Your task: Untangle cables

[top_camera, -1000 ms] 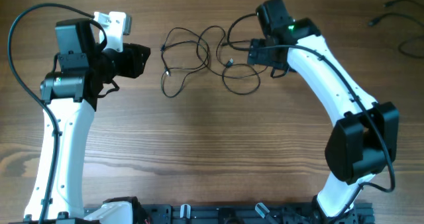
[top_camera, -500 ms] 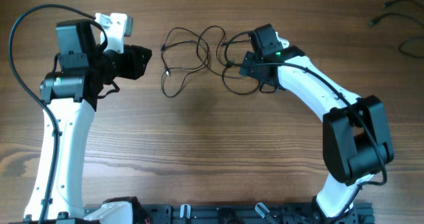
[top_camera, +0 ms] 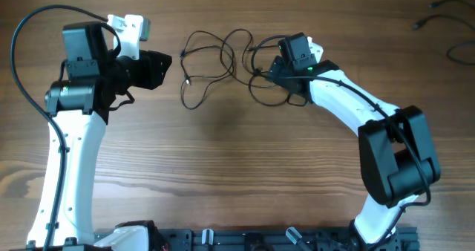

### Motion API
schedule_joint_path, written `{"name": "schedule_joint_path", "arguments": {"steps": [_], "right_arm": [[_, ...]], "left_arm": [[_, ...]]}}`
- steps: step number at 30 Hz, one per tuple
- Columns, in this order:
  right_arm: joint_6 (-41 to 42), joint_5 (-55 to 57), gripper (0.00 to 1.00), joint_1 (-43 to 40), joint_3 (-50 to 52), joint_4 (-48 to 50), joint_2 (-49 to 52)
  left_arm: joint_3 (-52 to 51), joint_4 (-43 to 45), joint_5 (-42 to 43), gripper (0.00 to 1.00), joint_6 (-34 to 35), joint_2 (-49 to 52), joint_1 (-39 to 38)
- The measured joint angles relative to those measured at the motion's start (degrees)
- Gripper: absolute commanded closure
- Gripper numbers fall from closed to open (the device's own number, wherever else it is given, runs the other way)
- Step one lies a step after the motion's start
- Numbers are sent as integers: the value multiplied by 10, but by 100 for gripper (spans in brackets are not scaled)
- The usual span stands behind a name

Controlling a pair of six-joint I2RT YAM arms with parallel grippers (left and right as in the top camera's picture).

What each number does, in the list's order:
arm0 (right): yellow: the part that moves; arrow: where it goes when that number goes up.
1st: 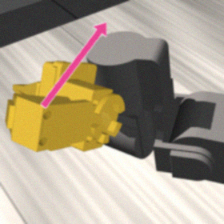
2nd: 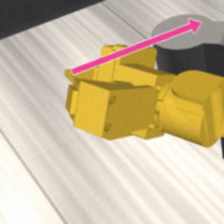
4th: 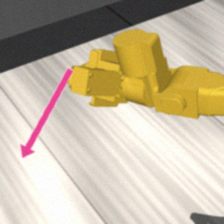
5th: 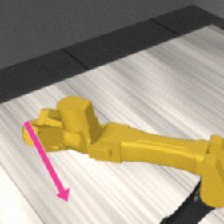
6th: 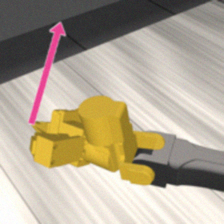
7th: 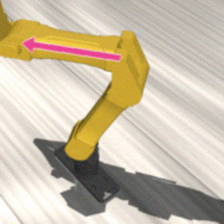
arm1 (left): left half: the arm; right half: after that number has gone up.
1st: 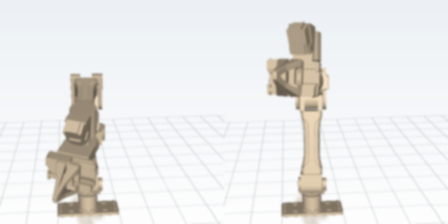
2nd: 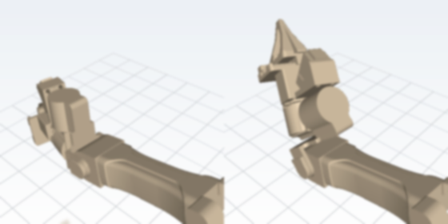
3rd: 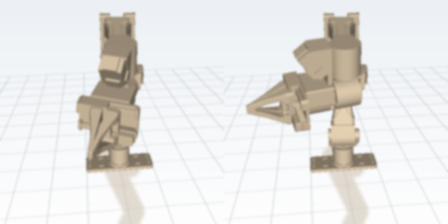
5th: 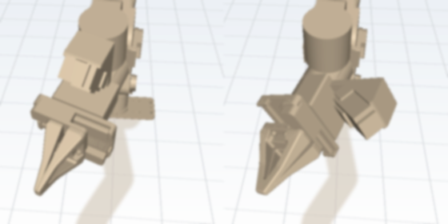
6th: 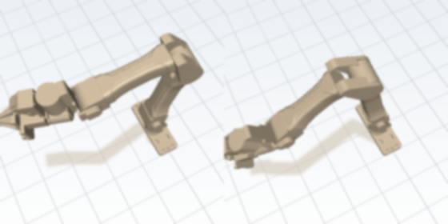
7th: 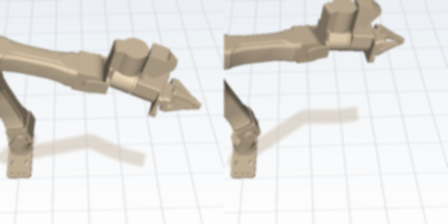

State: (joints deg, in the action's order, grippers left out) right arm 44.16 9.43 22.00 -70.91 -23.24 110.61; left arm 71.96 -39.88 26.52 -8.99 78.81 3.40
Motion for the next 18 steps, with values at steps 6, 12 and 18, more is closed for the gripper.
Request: {"name": "schedule_joint_path", "arguments": {"steps": [6, 12, 18], "right_arm": [[6, 5, 23, 2, -1, 20, 42], [16, 10, 63, 4, -2, 29, 49], [19, -19, 95, 4, -2, 55, 57]], "left_arm": [[0, 0, 0, 52, 0, 0, 0], [0, -1, 0, 52, 0, 0, 0], [0, 0, 2, 52, 0, 0, 0]]}}
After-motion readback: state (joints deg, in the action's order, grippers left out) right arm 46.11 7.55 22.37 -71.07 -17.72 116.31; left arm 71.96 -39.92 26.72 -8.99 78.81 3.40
